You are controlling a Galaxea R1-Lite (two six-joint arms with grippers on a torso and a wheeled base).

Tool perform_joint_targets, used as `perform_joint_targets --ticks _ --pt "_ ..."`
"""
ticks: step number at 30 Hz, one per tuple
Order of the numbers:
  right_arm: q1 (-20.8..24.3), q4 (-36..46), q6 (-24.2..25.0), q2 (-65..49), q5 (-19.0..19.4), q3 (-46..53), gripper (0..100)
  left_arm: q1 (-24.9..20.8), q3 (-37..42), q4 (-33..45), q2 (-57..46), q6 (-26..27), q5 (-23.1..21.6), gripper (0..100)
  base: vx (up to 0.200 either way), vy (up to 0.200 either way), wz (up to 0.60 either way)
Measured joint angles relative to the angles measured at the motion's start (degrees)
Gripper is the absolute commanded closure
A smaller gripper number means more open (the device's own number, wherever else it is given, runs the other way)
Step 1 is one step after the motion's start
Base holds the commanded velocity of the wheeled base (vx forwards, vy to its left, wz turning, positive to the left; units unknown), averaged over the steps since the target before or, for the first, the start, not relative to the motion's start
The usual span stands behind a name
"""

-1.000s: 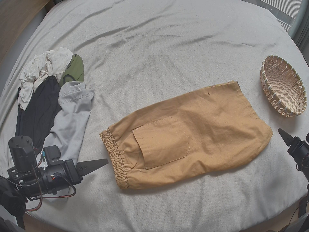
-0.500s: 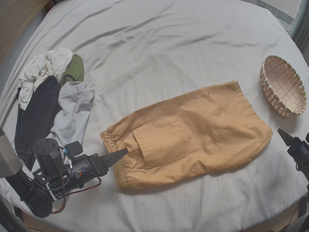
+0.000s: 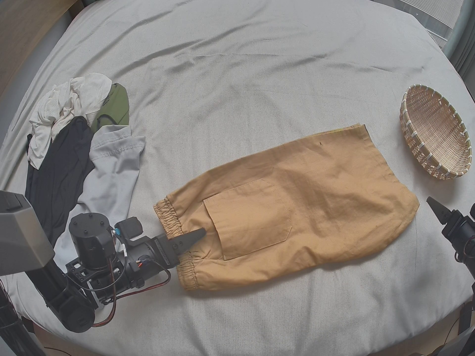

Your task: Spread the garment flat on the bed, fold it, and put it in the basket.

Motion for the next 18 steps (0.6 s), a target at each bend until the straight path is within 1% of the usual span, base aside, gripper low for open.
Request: perform_joint_targets --ticks 4,12,15,18 --pt "-0.06 0.20 0.11 -0.05 0.06 0.00 0 -0.59 0.09 -0.93 -0.01 -1.68 0.00 100 0.000 0.000 0.00" --pt "-0.11 0.34 0.12 -0.07 0.20 0.00 0 -0.38 1.72 -0.60 -2.16 -1.87 -0.18 100 0.000 0.000 0.00" --pt "-0.04 0.41 0.15 -0.07 0.26 0.00 0 0.39 3.01 2.08 -5.66 -1.84 -0.66 100 0.000 0.000 0.00" --pt "-0.04 0.45 0.12 -0.07 0.28 0.00 0 1.71 3.84 7.91 -9.57 -1.78 -1.52 100 0.000 0.000 0.00"
